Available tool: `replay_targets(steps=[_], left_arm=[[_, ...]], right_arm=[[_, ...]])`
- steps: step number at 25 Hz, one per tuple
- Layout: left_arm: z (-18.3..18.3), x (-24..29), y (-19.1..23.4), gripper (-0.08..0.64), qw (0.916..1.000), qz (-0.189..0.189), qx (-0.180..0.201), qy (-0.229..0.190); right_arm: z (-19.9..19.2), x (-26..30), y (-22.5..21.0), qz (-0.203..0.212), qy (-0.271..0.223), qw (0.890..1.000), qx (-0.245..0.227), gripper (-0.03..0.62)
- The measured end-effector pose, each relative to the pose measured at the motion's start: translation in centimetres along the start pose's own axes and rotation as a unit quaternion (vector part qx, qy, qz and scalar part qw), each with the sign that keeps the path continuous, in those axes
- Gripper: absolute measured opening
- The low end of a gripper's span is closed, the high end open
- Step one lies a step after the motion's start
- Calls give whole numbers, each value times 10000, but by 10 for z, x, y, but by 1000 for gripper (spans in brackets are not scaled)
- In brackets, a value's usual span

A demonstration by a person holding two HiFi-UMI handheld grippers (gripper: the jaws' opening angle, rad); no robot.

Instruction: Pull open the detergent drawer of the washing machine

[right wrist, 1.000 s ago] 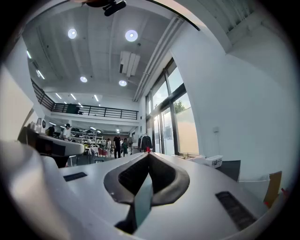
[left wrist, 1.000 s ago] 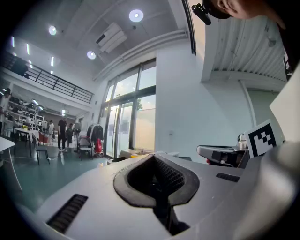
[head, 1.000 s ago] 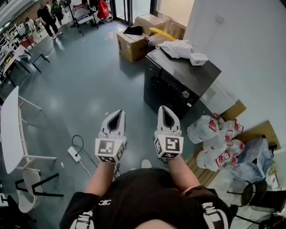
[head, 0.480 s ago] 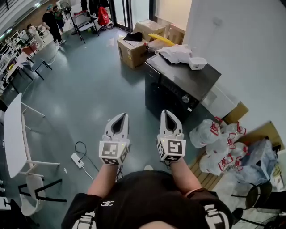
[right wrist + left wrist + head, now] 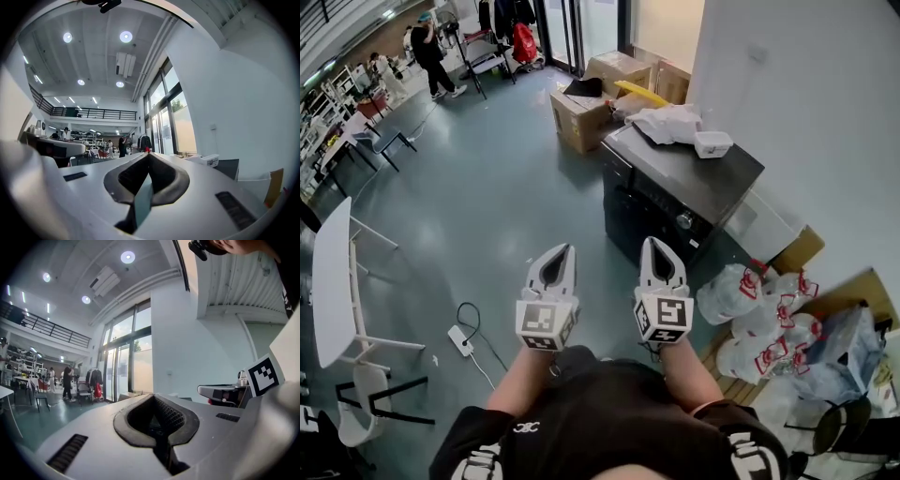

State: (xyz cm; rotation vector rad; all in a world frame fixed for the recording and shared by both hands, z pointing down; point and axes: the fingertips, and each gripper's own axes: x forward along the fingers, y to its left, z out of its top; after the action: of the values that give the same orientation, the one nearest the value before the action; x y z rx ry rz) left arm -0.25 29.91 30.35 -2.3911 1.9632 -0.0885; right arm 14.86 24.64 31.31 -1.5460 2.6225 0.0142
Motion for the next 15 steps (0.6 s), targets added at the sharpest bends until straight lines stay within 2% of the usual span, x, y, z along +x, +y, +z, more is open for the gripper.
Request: replay_targets(steps=[9, 15], left_arm=[[-4, 27, -2, 3, 10000, -32, 2, -32], [-3, 56, -1, 3, 9997, -228, 82, -43]], right_arm=[[-3, 18, -18, -16, -114, 9999, -20, 2], [-2, 34, -39, -298, -149, 9994, -118, 2]])
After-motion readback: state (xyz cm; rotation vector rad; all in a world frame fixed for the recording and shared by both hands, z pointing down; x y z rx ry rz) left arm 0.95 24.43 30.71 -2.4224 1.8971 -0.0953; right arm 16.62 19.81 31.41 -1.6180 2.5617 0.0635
